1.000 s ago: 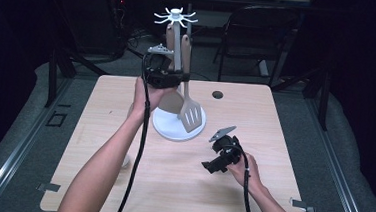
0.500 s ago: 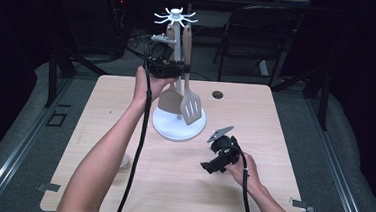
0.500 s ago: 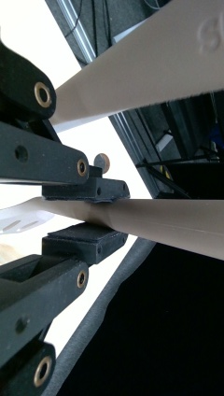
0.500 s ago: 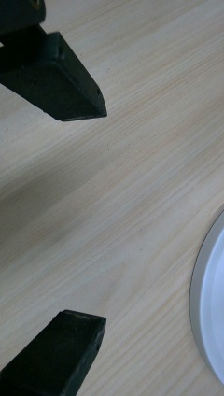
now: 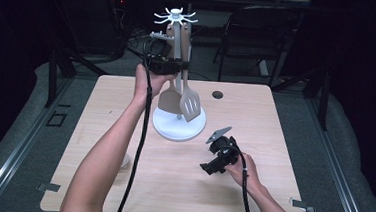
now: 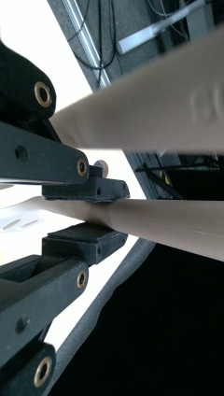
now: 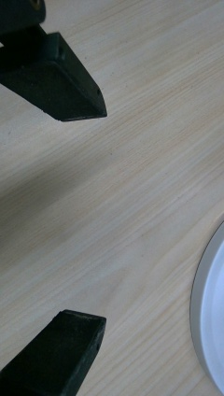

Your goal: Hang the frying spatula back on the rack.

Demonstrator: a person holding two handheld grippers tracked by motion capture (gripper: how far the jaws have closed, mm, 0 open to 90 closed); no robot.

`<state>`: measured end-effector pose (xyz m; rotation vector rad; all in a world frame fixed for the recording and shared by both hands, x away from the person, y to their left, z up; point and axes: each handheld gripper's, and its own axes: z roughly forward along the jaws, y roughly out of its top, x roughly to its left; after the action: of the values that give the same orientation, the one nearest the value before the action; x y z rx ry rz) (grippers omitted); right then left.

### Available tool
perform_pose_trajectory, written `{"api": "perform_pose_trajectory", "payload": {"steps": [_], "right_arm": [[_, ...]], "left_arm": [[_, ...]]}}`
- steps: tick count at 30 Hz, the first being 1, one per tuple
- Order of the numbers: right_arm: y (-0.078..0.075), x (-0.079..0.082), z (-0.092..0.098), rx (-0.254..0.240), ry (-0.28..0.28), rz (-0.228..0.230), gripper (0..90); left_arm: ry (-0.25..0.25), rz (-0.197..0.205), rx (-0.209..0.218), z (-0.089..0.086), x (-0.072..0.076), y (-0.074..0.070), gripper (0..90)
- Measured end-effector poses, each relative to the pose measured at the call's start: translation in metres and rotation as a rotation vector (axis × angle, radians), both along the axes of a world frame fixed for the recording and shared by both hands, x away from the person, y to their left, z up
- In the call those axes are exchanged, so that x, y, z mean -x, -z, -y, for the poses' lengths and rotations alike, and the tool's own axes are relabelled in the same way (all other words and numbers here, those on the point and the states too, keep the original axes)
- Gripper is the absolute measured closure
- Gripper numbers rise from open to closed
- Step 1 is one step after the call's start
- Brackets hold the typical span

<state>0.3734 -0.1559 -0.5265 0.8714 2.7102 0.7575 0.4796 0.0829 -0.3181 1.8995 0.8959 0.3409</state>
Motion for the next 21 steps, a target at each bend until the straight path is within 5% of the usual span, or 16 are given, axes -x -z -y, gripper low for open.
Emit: {"api": "perform_pose_trajectory", "payload": {"steps": [13, 21], "right_arm": [[0.001, 0.002, -0.002, -0.017, 0.002, 0.008, 2.0], [0.001, 0.001, -0.003, 0.019, -0.032, -0.011, 2.5]], "left_arm": [[-0.102, 0.077, -0.059, 0.006, 0.003, 0.005, 76.3], [-0.115, 0.109, -0.091, 0.011, 0.016, 0.005, 61.7]]}}
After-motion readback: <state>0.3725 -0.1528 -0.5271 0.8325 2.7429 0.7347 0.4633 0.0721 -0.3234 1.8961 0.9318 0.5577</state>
